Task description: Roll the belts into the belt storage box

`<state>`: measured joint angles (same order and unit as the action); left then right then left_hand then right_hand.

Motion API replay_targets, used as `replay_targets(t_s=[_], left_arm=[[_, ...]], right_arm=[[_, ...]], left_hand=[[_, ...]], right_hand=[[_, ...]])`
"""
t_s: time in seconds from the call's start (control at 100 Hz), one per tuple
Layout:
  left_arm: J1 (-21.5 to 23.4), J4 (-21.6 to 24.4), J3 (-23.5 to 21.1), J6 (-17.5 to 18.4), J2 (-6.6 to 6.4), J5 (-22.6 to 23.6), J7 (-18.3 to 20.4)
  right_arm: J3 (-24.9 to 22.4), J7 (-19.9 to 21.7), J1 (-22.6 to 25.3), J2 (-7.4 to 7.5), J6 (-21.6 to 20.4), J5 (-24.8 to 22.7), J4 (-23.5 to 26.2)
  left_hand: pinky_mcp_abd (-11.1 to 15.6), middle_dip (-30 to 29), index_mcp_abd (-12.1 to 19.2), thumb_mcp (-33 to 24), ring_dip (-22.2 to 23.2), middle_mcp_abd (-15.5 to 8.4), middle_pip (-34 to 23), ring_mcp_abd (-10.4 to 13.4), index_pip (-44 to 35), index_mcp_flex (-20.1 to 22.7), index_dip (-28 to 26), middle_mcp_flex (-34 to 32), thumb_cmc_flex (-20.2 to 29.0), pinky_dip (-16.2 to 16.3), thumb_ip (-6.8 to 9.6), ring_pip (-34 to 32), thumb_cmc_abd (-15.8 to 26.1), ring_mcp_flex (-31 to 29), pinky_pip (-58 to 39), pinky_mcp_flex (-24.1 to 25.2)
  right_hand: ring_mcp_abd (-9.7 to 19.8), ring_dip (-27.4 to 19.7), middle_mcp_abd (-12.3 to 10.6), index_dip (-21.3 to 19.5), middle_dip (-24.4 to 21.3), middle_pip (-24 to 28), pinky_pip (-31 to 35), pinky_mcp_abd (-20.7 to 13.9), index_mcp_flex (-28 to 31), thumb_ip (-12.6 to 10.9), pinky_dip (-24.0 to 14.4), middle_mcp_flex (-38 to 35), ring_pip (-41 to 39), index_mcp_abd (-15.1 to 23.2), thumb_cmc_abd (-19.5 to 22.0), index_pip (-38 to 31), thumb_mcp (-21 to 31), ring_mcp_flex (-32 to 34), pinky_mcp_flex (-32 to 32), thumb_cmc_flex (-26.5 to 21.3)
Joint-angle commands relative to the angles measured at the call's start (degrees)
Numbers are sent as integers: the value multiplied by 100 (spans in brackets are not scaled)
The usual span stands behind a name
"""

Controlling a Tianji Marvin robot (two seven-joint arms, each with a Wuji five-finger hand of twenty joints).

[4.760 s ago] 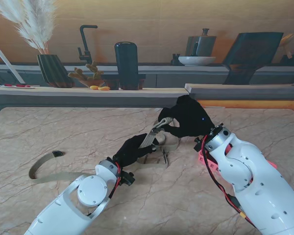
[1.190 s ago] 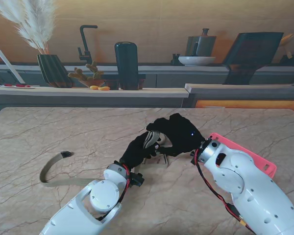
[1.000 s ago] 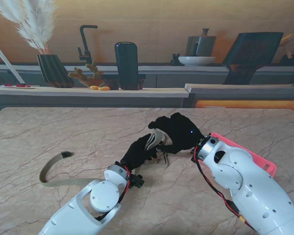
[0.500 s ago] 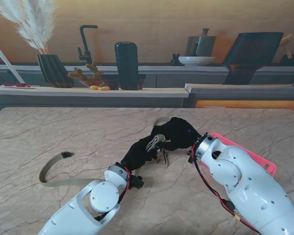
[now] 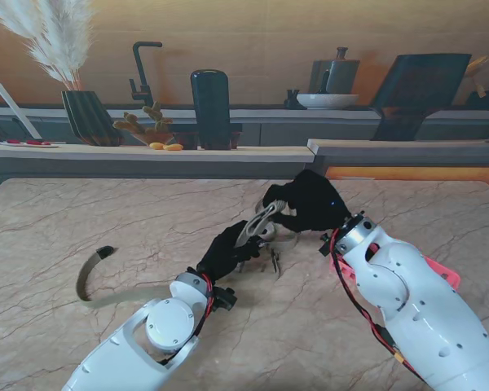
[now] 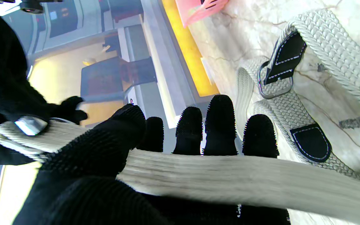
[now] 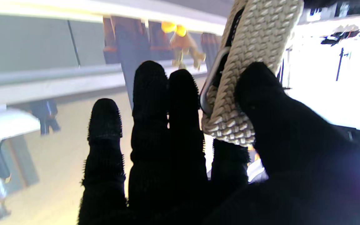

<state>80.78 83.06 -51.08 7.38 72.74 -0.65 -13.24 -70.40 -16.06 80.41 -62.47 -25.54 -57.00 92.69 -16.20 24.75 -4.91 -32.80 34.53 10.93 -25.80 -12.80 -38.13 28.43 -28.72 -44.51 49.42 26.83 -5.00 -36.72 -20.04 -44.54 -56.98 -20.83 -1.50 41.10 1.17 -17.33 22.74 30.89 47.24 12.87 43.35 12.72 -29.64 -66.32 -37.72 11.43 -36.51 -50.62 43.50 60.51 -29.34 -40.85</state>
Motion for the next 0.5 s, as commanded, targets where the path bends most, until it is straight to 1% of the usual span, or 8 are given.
replay_targets(t_s=[0.0, 0.06, 0.09, 0.13, 0.17, 0.19, 0.34, 0.49], left_arm=[[91, 92, -53, -70, -3, -16, 14], [133, 149, -96, -111, -9, -67, 28], [155, 177, -113, -130, -7, -101, 22], [184, 215, -134, -149, -3, -157, 12], [213, 255, -150, -169, 3, -223, 3], [225, 274, -156, -179, 7, -258, -1], [318, 414, -178, -249, 24, -610, 47], [345, 453, -160, -240, 31, -713, 67]], right_arm=[[-94, -117, 19, -13, 62, -10, 227], [-178, -236, 64, -17, 121, -105, 325], [-205, -286, 79, -22, 155, -124, 361], [-227, -356, 88, -34, 207, -128, 396], [-236, -403, 88, -46, 258, -119, 422], [-235, -420, 84, -51, 282, -111, 430], [-36, -506, -48, -88, 414, -18, 322], [514, -787, -397, -139, 626, -6, -101]], left_hand=[[-52, 14, 114, 225, -16, -48, -121, -42, 151, -52, -24, 43, 156, 2, -28, -41, -22, 82, -5, 74], [-44, 51, 174, 675, 15, -55, -145, -58, 77, -42, -22, -15, 618, 31, 3, -99, 170, 44, -26, 82], [-42, 61, 197, 768, 29, -58, -160, -65, 36, -23, -21, -41, 821, 39, -29, -127, 298, 27, -38, 78], [-38, 265, 221, 1438, 54, -68, -134, -81, -77, -17, 39, -107, 1375, 56, 9, -183, 584, 0, -64, 76], [-31, 349, 268, 2607, 68, -71, -133, -92, -180, -6, 85, -164, 2218, 68, 96, -231, 1028, -22, -89, 73], [-35, 344, 280, 2843, 69, -66, -142, -95, -203, -2, 84, -172, 2394, 71, 137, -239, 1153, -24, -95, 74], [-25, 318, 335, 2714, 67, -25, -149, -172, -258, -35, 26, -174, 2455, 82, 154, -242, 1324, -5, -111, 110], [44, 80, 310, 2687, -100, -67, -114, -165, -247, -46, 49, -339, 2455, 99, 127, -111, 1346, -122, -166, 23]], right_hand=[[38, 89, 30, -171, 53, 143, 179, 52, 488, -35, -69, -152, -138, 577, 281, -930, 555, 216, -25, -245], [45, 88, 13, -176, 52, 151, 181, 51, 479, -39, -66, -147, -138, 585, 287, -934, 552, 211, -24, -234], [47, 88, 13, -177, 51, 154, 181, 47, 470, -44, -64, -145, -137, 585, 288, -932, 552, 208, -23, -235], [47, 88, 15, -178, 49, 155, 180, 42, 465, -52, -61, -137, -137, 586, 293, -932, 552, 205, -16, -235], [47, 87, 22, -179, 50, 162, 182, 40, 453, -62, -58, -129, -138, 577, 298, -931, 551, 204, -15, -237], [47, 87, 22, -181, 50, 167, 179, 42, 444, -68, -55, -125, -139, 569, 300, -931, 549, 204, -4, -239], [33, 92, 46, -179, 43, 204, 180, 63, 431, -113, -42, -97, -154, 555, 289, -937, 527, 184, 33, -244], [73, 99, 27, -172, 18, 251, 207, 66, 389, -166, -32, -92, -210, 612, 320, -934, 488, 188, 40, -216]])
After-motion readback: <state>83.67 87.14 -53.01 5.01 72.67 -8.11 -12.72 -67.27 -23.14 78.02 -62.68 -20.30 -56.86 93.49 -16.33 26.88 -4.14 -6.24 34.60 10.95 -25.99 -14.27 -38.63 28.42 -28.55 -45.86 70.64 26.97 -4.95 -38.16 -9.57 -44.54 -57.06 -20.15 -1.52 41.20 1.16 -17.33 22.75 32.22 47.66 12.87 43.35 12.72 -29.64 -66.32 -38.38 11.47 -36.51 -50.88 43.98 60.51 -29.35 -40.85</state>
